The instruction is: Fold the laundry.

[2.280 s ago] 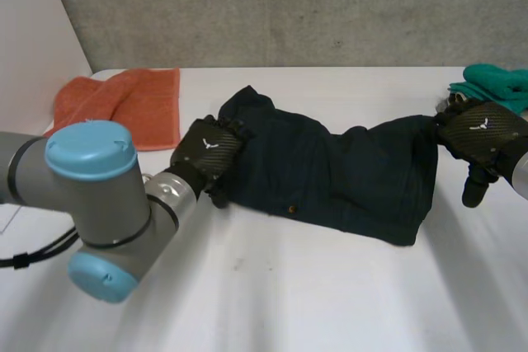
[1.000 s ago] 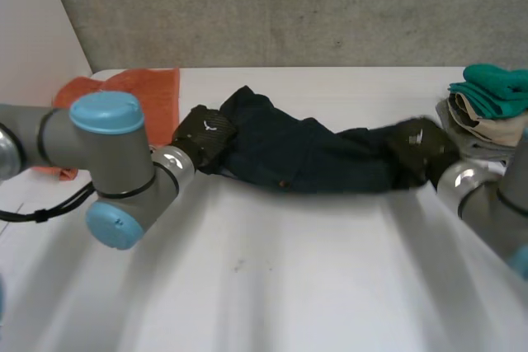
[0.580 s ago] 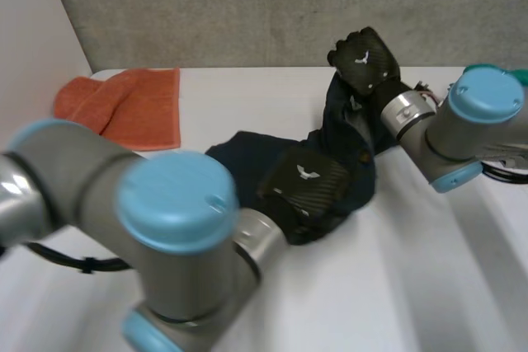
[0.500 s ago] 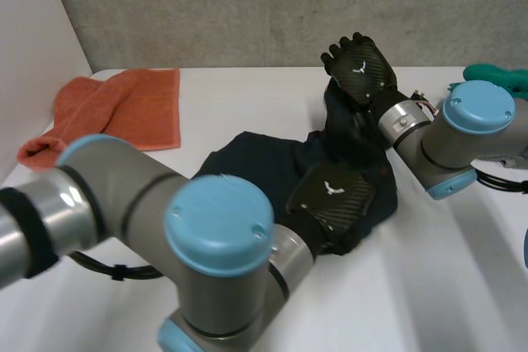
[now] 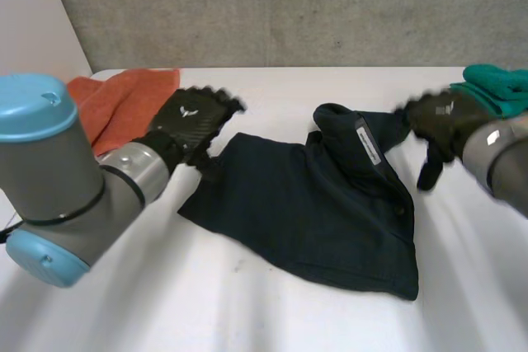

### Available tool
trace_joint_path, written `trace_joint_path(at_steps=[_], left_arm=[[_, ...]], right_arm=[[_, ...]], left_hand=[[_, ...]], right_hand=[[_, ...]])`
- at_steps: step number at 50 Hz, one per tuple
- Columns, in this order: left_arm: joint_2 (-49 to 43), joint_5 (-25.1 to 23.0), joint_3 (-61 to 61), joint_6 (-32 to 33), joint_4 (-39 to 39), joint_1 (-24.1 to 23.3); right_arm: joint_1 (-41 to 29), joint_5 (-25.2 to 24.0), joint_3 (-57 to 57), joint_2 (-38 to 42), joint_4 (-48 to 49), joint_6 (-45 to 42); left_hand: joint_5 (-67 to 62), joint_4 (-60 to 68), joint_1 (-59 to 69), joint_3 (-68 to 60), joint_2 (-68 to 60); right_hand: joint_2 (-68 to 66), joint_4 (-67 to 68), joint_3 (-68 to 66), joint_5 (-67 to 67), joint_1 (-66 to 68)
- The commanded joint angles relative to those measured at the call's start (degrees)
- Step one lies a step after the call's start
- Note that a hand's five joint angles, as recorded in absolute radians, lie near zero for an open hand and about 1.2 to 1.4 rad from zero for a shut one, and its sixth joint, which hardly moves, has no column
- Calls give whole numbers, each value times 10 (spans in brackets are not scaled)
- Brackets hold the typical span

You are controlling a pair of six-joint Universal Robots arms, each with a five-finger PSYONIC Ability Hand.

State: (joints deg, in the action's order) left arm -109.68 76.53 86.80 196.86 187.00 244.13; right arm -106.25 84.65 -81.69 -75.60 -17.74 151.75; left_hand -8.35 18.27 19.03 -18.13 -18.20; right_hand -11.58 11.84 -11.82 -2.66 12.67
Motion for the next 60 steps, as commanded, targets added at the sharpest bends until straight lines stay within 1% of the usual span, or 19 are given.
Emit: trace_joint_path(at_steps=[1,4,7,13,17,21,22,23,24,27,28,31,35,37,41,48,52,56,60], left_arm=[[-90,-48,-5,156,-63,51],[-120,-49,-8,186,-80,52],[-143,-51,-10,208,-87,50],[-153,-51,-20,211,-83,44],[-168,-49,-35,212,-79,42],[-178,-49,-44,211,-74,35],[-180,-49,-44,211,-74,33],[-183,-48,-44,211,-74,33],[-187,-47,-44,212,-74,32],[-190,-43,-46,212,-72,23],[-190,-42,-48,212,-72,21],[-179,-30,-50,209,-66,15],[-96,6,-43,196,-66,12],[-39,22,-37,174,-66,11],[59,35,-32,120,-66,4],[228,41,-23,57,-71,5],[287,53,-16,45,-84,5],[317,71,-11,27,-104,-1],[304,76,-8,13,-110,-4]], right_arm=[[-14,-18,-176,-60,0,36],[-28,-15,-218,-60,41,37],[-29,-13,-263,-55,104,39],[-36,-12,-313,-50,196,43],[-47,-12,-327,-28,227,44],[-60,-10,-331,-3,265,44],[-61,-5,-331,1,276,43],[-62,-1,-331,2,278,43],[-61,7,-331,2,281,43],[-62,20,-327,-5,283,42],[-62,22,-325,-9,283,40],[-62,29,-305,-50,275,34],[-70,28,-256,-118,237,23],[-73,25,-209,-158,184,10],[-71,22,-103,-191,85,-3],[-71,22,77,-186,-25,-13],[-69,20,146,-161,-57,-16],[-64,8,192,-113,-81,-19],[-63,6,215,-47,-99,-31]], left_hand=[[-139,140,132,-141,-140],[-168,168,161,-170,-169],[-159,160,152,-161,-161],[-154,155,147,-156,-156],[-179,180,172,-181,-181],[-273,274,267,-276,-275],[-320,321,313,-322,-322],[-352,353,346,-354,-354],[-426,427,419,-428,-427],[-616,616,609,-618,-617],[-617,617,610,-619,-618],[-617,617,610,-619,-618],[-617,617,610,-619,-618],[-617,617,610,-619,-618],[-617,617,610,-619,-618],[-617,617,610,-619,-618],[-617,617,610,-619,-618],[-617,617,610,-619,-618],[-617,617,610,-619,-618]], right_hand=[[-44,41,-41,-33,33],[-51,48,-48,-40,40],[-113,110,-110,-102,102],[-168,166,-166,-158,157],[-192,189,-189,-181,181],[-333,330,-330,-322,322],[-455,452,-452,-444,444],[-523,520,-520,-512,512],[-657,654,-654,-646,646],[-684,682,-682,-673,673],[-684,682,-682,-673,673],[-684,682,-682,-673,673],[-684,682,-682,-673,673],[-684,682,-682,-673,673],[-684,682,-682,-673,673],[-684,682,-682,-673,673],[-684,682,-682,-673,673],[-684,682,-682,-673,673],[-684,682,-682,-673,673]])
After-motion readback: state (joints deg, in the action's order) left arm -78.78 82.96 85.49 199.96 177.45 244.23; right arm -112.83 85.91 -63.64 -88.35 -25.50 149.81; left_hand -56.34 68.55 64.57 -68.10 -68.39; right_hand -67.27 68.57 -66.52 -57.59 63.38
